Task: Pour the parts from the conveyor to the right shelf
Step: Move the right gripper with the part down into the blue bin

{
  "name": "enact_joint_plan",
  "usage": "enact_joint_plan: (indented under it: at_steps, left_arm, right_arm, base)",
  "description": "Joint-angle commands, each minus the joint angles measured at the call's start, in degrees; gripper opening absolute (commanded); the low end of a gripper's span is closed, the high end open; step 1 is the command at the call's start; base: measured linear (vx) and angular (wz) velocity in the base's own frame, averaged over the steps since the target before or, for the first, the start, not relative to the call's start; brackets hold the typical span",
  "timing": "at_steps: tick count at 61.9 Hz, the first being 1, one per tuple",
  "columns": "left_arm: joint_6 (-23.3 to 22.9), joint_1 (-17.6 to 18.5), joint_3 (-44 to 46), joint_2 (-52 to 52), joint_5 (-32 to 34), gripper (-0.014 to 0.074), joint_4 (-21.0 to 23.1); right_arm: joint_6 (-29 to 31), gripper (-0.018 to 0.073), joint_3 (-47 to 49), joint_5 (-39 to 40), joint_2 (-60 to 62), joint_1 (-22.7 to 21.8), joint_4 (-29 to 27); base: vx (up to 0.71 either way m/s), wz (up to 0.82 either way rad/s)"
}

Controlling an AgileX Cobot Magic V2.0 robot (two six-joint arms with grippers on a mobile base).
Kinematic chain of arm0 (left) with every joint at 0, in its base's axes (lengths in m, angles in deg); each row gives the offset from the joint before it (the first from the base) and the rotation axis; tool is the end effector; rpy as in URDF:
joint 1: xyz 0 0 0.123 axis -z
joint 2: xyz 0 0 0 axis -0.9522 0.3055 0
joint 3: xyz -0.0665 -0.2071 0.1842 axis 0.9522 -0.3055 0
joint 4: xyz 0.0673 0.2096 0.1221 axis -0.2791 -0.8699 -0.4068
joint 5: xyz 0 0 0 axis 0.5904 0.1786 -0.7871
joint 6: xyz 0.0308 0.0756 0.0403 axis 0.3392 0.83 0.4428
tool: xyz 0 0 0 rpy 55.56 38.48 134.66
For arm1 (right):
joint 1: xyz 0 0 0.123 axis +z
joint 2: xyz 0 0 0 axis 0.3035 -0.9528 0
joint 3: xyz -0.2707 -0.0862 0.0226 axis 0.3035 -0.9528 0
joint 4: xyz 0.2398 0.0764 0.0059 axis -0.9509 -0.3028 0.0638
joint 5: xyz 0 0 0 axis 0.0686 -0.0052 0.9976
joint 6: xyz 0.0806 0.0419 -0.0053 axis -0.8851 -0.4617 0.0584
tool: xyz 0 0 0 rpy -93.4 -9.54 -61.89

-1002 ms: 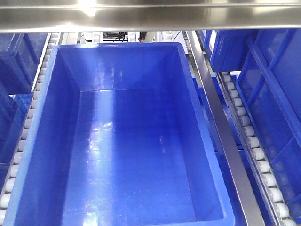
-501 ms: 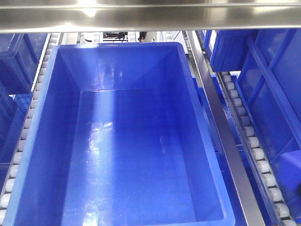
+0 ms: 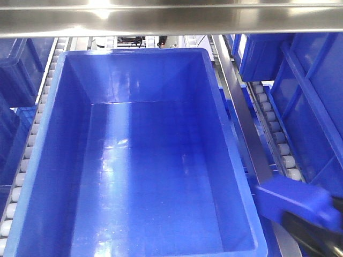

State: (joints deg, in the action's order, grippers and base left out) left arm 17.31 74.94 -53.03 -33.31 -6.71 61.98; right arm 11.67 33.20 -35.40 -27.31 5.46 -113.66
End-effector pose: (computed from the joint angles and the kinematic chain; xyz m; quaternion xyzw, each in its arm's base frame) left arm 0.0564 -0.0028 0.2015 0.0141 0.6933 -0.0209 0.7202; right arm 0.0772 0.0511 0.2727 -0.2180 0.7936 0.1854 0.5369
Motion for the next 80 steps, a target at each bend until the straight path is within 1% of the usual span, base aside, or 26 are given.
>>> enact_joint_plan:
  at_steps: [1, 6, 11, 23, 32, 38, 43, 46, 54, 60, 70, 80]
  left_arm:
    - [-0.45, 0.43, -1.81, -0.67, 4.38, -0.0006, 0.11]
    - [-0.45, 0.43, -1.81, -0.67, 4.38, -0.0006, 0.11]
    - [-0.45, 0.43, -1.81, -0.67, 4.38, -0.0006, 0.11]
    - [-0.45, 0.43, -1.81, -0.67, 4.38, -0.0006, 0.11]
    - [-0.45, 0.43, -1.81, -0.67, 4.38, -0.0006, 0.11]
    - [-0.45, 0.43, -1.81, -0.67, 4.38, -0.0006, 0.11]
    - [-0.45, 0.43, -1.81, -0.67, 4.38, -0.0006, 0.11]
    - [-0.45, 0.43, -1.81, -0.67, 4.38, -0.0006, 0.11]
    - [-0.45, 0.43, -1.81, -0.67, 4.38, -0.0006, 0.11]
    - [-0.45, 0.43, -1.81, -0.67, 4.38, -0.0006, 0.11]
    - [-0.45, 0.43, -1.81, -0.67, 4.38, -0.0006, 0.11]
    - [-0.45, 0.43, -1.81, -0.67, 4.38, -0.0006, 0.11]
  right_arm:
    - [1.69, 0.0088, 5.66, 5.70, -7.33, 2.30, -1.20]
    - [2.04, 0.0090, 9.36, 6.06, -13.32, 4.54, -0.95]
    - [2.13, 0.0093, 12.64, 8.12, -19.33, 6.64, -0.91]
    - [2.07, 0.0097, 19.13, 17.94, -34.83, 12.21, -1.56]
    - [1.77, 0.0097, 24.74, 23.38, -45.75, 16.10, -1.75]
    - [1.15, 0.0098, 29.15, 23.93, -52.95, 16.09, -4.57]
    - [0.80, 0.0099, 32.57, 24.34, -58.80, 15.96, -8.93]
    - [0.85, 0.0100, 34.74, 24.68, -61.63, 15.96, -10.51]
    - [0.80, 0.0105, 39.76, 24.68, -68.69, 15.96, -12.49]
    - [0.80, 0.0125, 43.20, 24.68, -73.47, 15.96, -13.20]
    - [0.80, 0.0206, 47.57, 24.27, -79.31, 15.96, -13.20]
    - [0.85, 0.0347, 49.55, 24.20, -82.24, 15.96, -13.20]
  base:
    - [0.00, 0.00]
    - [0.00, 0.00]
    - [0.00, 0.00]
    - [0.00, 0.00]
    - [0.00, 0.00]
    - [0.00, 0.00]
    - [0.00, 0.00]
    - [0.00, 0.00]
    - [0.00, 0.00]
    - [0.00, 0.00]
    - [0.00, 0.00]
    - [0.00, 0.00]
